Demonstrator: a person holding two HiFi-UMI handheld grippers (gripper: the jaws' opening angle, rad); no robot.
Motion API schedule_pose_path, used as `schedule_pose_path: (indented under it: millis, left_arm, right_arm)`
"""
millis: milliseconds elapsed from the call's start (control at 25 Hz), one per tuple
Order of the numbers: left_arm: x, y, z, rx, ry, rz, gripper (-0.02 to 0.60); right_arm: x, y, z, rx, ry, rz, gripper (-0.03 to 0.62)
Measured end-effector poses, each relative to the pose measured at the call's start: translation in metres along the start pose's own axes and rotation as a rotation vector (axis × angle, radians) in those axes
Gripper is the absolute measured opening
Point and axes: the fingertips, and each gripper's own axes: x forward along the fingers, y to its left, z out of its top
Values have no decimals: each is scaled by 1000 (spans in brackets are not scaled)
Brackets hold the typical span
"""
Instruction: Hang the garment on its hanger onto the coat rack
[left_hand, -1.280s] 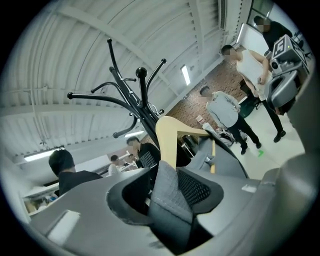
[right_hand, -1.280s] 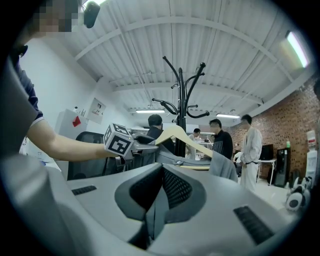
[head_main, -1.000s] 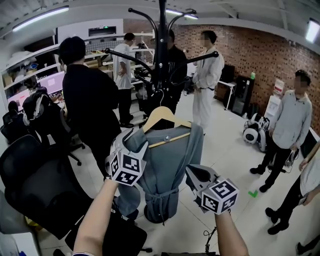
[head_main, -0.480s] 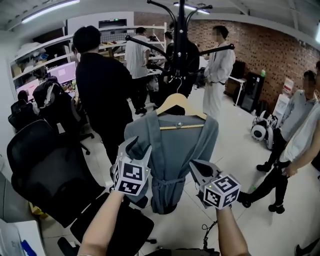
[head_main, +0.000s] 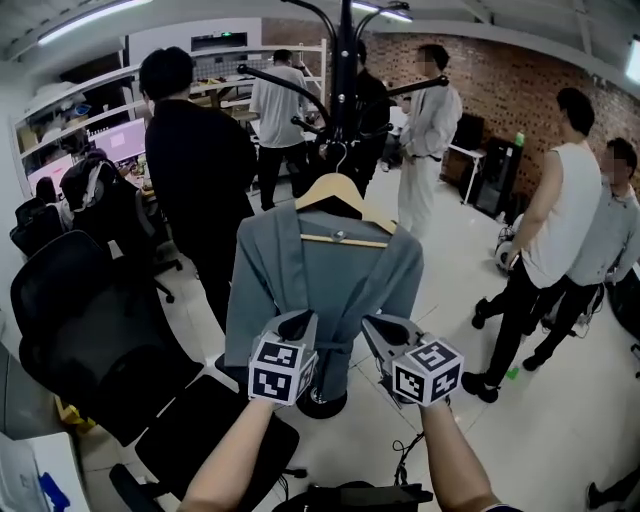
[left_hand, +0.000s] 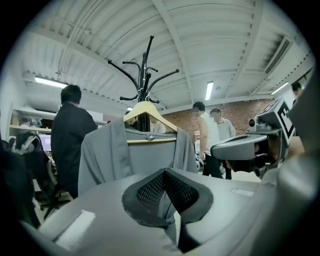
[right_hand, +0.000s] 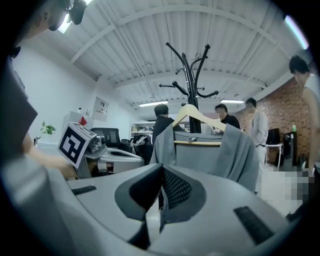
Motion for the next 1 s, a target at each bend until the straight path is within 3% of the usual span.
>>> schedule_pose_path:
  millis: [400,1000]
  left_arm:
    - [-2,-27,-9,-67,3,-78,3]
    - [-5,-35,-12,-94,5,-107,3]
  right_arm:
    - [-9,1,-5,12,-5,5,0]
    - [-7,4,-7,20,-13,5,0]
